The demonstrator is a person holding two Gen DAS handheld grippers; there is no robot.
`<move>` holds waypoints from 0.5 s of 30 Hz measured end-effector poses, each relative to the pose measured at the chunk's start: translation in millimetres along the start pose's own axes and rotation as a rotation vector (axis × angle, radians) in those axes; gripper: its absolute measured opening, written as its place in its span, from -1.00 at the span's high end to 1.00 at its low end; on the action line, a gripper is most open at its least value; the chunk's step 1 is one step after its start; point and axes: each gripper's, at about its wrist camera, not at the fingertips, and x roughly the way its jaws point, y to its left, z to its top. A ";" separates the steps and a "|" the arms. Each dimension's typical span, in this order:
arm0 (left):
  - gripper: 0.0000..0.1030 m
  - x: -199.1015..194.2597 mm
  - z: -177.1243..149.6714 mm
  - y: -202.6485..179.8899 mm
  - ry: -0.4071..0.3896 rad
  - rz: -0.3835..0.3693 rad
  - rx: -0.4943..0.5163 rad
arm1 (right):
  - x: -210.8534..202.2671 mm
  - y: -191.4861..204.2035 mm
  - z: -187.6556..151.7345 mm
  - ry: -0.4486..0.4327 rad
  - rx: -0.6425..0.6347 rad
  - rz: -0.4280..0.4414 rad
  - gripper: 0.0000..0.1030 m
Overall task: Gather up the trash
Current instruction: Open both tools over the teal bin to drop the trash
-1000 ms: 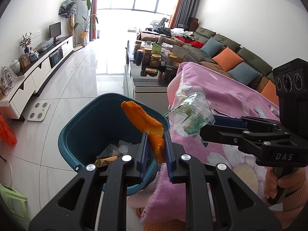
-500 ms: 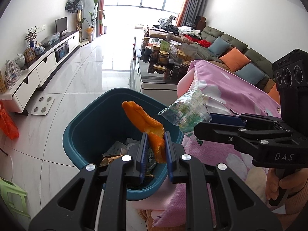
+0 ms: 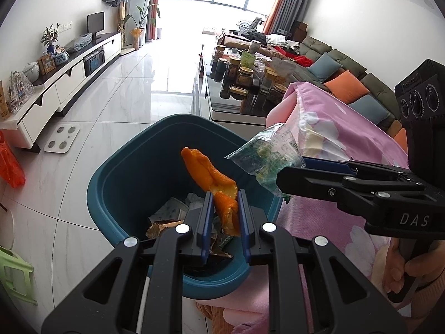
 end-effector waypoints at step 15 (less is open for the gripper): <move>-0.10 2.5 2.7 12.7 -0.044 0.004 -0.070 | -2.2 -11.8 0.2 -0.017 0.054 -0.002 0.15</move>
